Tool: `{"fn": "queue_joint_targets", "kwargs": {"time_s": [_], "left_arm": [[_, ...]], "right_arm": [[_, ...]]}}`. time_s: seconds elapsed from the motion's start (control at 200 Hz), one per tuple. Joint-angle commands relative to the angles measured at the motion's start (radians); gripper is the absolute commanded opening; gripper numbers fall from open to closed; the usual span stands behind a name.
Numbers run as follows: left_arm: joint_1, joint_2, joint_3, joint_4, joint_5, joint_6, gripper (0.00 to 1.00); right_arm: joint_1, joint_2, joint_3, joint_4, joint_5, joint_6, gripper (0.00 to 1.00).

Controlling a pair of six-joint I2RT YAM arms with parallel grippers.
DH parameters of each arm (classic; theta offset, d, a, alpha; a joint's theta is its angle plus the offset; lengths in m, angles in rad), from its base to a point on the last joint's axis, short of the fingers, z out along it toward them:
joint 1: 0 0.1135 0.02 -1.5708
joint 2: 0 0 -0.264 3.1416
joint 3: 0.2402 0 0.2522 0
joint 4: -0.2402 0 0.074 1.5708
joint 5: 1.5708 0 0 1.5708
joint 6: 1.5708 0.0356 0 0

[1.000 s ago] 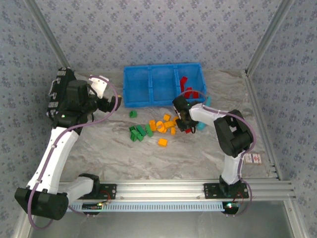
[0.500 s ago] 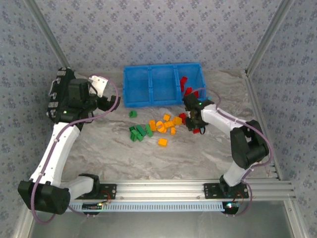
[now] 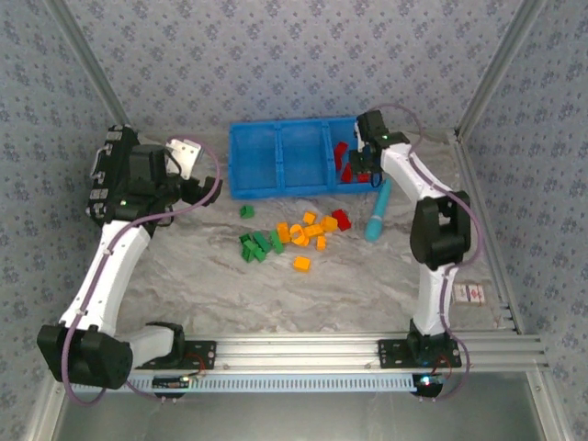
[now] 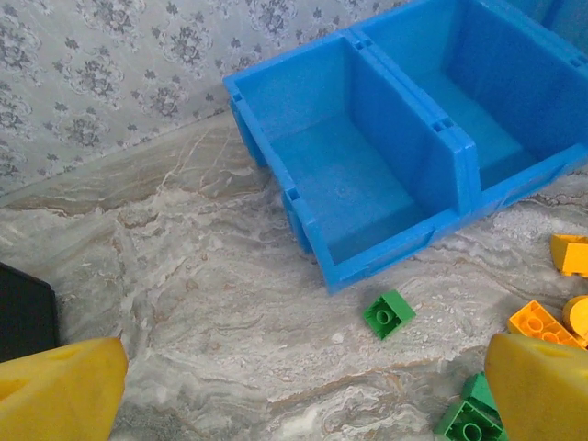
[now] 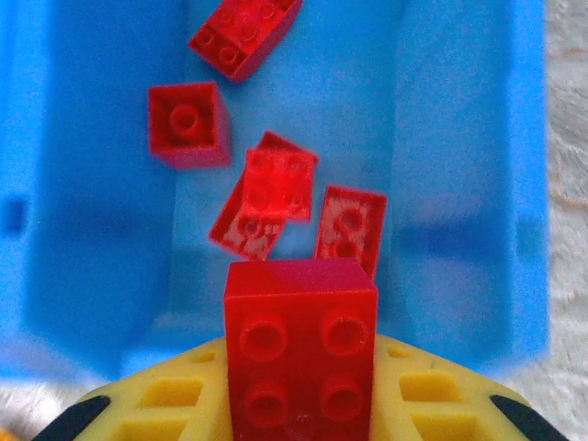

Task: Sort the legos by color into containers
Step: Place the lego in the container.

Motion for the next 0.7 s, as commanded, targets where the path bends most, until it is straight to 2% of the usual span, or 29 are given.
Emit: {"fn": "queue_joint_targets", "kwargs": {"time_s": [0.0,0.17,0.35,0.49,0.695], "left_arm": [[0.012,0.022,0.002,0.011,-0.006,0.018,1.0],[0.029,0.075,0.023,-0.007,0.012,0.013,1.0],[0.035,0.085,0.029,-0.009,0.031,0.003,1.0],[0.035,0.068,0.028,-0.01,0.046,-0.005,1.0],[0.036,0.009,0.026,-0.005,0.066,-0.016,1.0]], "right_arm": [[-0.011,0.099,0.107,-0.036,-0.005,-0.051,0.31],[-0.019,0.23,0.252,-0.046,-0.018,-0.056,0.36],[-0.013,0.245,0.302,-0.052,-0.016,-0.052,0.43],[-0.003,0.18,0.232,-0.039,-0.003,-0.055,0.5],[0.019,-0.002,0.023,0.013,-0.004,-0.04,0.49]]}}
